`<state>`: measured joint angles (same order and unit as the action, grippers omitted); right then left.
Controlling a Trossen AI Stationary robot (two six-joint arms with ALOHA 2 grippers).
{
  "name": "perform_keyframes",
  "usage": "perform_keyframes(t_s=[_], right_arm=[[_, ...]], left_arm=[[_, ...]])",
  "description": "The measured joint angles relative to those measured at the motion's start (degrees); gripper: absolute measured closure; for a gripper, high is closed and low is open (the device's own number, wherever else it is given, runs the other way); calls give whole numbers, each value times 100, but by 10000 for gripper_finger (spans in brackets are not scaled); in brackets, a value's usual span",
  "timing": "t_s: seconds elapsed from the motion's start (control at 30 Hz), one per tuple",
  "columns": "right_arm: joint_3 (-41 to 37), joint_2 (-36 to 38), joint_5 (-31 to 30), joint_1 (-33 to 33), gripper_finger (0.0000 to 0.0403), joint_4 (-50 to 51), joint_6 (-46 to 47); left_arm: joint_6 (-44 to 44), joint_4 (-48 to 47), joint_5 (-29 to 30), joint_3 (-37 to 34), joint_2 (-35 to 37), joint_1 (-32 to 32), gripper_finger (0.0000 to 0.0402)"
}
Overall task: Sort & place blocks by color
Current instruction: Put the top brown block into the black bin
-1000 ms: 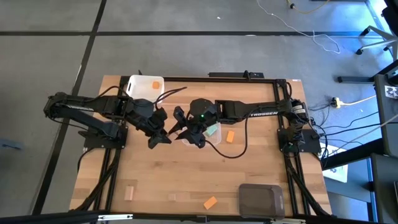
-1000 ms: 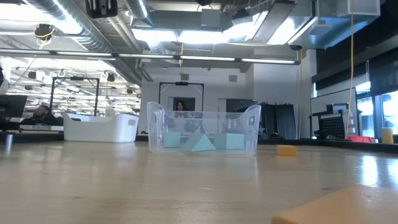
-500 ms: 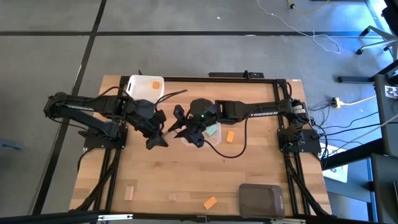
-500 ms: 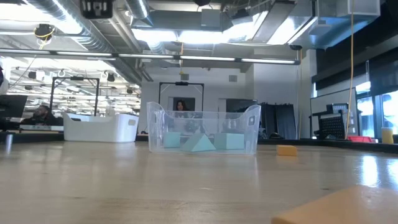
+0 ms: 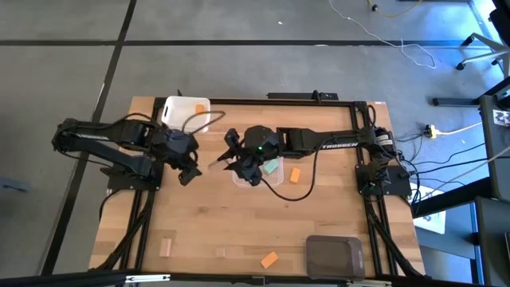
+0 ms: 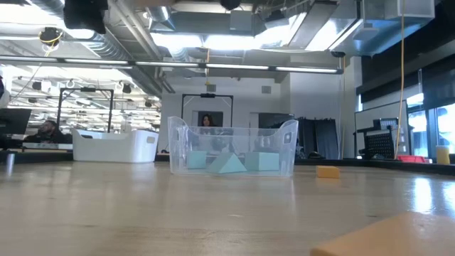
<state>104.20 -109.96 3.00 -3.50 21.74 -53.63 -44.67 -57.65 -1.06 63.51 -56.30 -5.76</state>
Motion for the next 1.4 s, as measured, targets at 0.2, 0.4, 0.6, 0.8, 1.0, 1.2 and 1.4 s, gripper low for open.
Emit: perform_keyframes(t_s=[0.2, 0.4, 0.6, 0.8, 1.0, 1.2, 1.4], right_arm=[[0, 256, -836, -94, 268, 593, 782], [0, 733, -1475, -187, 268, 1418, 1824], [0, 1166, -2327, -374, 268, 2615, 3734], [-2, 1366, -2537, -848, 268, 4314, 6914], [-2, 1339, -1096, -1518, 268, 5488, 9122], [-2, 1164, 432, -2070, 269, 6105, 10155], [-4, 1049, 1169, -2539, 269, 6100, 10776]], left_arm=[[-216, -277, 817, 0, 618, 0, 204], [-228, -364, 1443, 4, 1018, 0, 204], [328, -385, 1595, 4, 1097, 0, 204], [937, -455, 1546, 2, 1096, -2, 204], [1363, -461, 1491, 2, 1100, -2, 204], [1449, -461, 1490, 2, 1100, -2, 204], [1441, -461, 1490, 2, 1100, -2, 204]])
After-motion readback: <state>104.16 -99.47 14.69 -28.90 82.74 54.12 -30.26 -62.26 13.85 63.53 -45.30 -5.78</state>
